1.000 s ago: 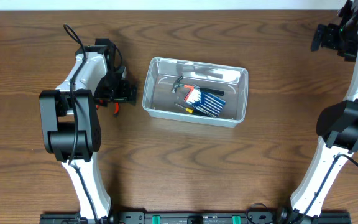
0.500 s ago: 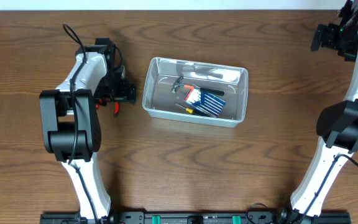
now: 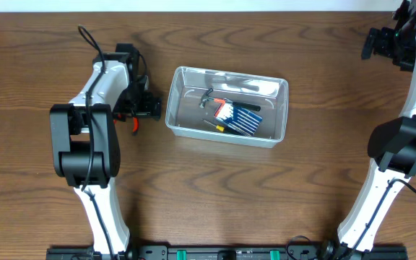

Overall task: Pack container
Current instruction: 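Lower the left gripper over the red-and-black pliers, then close the left gripper on the pliers handle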

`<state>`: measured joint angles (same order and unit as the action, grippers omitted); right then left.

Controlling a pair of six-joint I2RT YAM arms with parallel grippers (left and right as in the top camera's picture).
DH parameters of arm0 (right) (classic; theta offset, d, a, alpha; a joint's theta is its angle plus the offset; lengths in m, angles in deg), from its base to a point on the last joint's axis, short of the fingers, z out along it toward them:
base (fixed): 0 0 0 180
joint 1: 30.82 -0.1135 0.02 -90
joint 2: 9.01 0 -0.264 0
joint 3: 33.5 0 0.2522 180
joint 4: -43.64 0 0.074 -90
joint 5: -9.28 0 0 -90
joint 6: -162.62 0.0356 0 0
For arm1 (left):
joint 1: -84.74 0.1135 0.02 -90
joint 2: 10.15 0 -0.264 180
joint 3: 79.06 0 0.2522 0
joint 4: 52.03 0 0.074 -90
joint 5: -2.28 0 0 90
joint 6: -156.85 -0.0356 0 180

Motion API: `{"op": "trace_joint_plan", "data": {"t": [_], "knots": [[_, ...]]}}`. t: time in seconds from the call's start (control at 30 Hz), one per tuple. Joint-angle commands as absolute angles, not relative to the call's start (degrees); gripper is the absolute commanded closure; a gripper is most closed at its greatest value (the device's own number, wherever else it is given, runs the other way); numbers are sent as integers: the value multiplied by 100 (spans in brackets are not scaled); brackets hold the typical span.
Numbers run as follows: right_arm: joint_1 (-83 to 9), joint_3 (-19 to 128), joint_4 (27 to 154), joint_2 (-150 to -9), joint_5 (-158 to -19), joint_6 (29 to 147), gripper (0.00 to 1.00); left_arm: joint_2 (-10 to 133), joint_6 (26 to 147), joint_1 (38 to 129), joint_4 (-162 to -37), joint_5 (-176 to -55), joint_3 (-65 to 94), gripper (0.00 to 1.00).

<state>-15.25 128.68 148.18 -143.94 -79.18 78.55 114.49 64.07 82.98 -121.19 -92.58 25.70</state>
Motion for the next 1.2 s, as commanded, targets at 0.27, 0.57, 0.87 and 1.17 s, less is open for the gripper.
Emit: {"op": "trace_joint_plan", "data": {"t": [0.27, 0.57, 0.87, 1.17], "knots": [[-1505, 12859, 14814, -14305, -7861, 7942, 1, 11547, 6675, 8219, -12073, -9105, 2509, 2], [-1505, 12859, 14814, -14305, -7861, 7942, 1, 11569, 6807, 8219, -12095, -8961, 2503, 2], [-1505, 12859, 14814, -14305, -7861, 7942, 1, 11571, 6804, 8219, -12097, -8961, 2503, 9], [-1505, 12859, 14814, -14305, -7861, 7942, 1, 11571, 6804, 8219, -12095, -8961, 2503, 15]]}}
